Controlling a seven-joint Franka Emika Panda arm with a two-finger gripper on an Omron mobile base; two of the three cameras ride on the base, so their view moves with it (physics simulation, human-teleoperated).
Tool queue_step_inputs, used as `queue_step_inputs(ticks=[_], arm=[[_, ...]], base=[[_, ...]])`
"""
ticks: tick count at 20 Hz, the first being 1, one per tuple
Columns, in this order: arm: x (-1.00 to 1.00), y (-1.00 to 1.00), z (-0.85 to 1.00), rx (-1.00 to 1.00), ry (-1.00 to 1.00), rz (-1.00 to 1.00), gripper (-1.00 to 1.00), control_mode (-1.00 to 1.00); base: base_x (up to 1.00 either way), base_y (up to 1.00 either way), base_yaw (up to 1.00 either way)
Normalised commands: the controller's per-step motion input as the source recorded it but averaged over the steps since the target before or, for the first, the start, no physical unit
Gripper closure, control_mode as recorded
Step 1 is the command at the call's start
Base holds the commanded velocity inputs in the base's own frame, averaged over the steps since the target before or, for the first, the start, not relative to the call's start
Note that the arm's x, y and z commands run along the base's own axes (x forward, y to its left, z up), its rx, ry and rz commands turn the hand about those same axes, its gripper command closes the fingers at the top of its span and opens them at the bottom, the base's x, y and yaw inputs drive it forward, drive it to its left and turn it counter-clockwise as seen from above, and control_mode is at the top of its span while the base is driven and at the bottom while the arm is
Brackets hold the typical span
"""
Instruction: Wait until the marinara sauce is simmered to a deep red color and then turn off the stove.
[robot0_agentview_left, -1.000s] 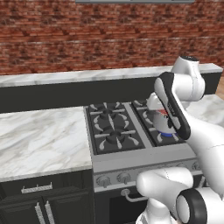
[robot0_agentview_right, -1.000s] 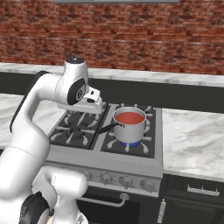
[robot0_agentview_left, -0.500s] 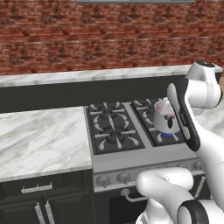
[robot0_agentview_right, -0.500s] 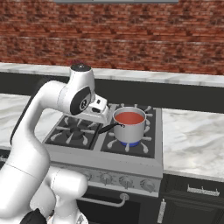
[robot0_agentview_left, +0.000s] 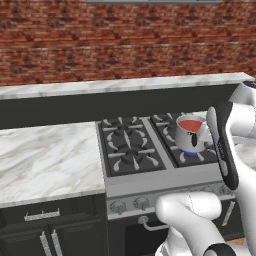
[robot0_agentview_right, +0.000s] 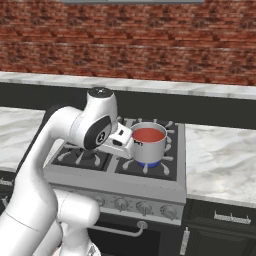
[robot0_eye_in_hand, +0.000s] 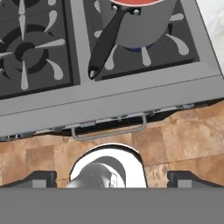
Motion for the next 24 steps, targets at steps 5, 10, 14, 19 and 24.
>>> queue_step_inputs(ticks=[5,10,14,19,24], arm=[[-0.36,-0.44,-0.22,0.00,0.00,-0.11,-1.00,-1.00],[-0.42,-0.53,-0.26,0.00,0.00,-0.11,-1.00,-1.00],[-0.29,-0.56,-0.28,0.00,0.00,-0.11,-1.00,-1.00],[-0.20,-0.50,-0.27,0.00,0.00,-0.07,-1.00,-1.00],[-0.14,-0.41,-0.25,0.00,0.00,0.00,-1.00,-1.00]], base=[[0.00,0.00,0.00],[0.00,0.00,0.00],[0.00,0.00,0.00],[0.00,0.00,0.00],[0.00,0.00,0.00]])
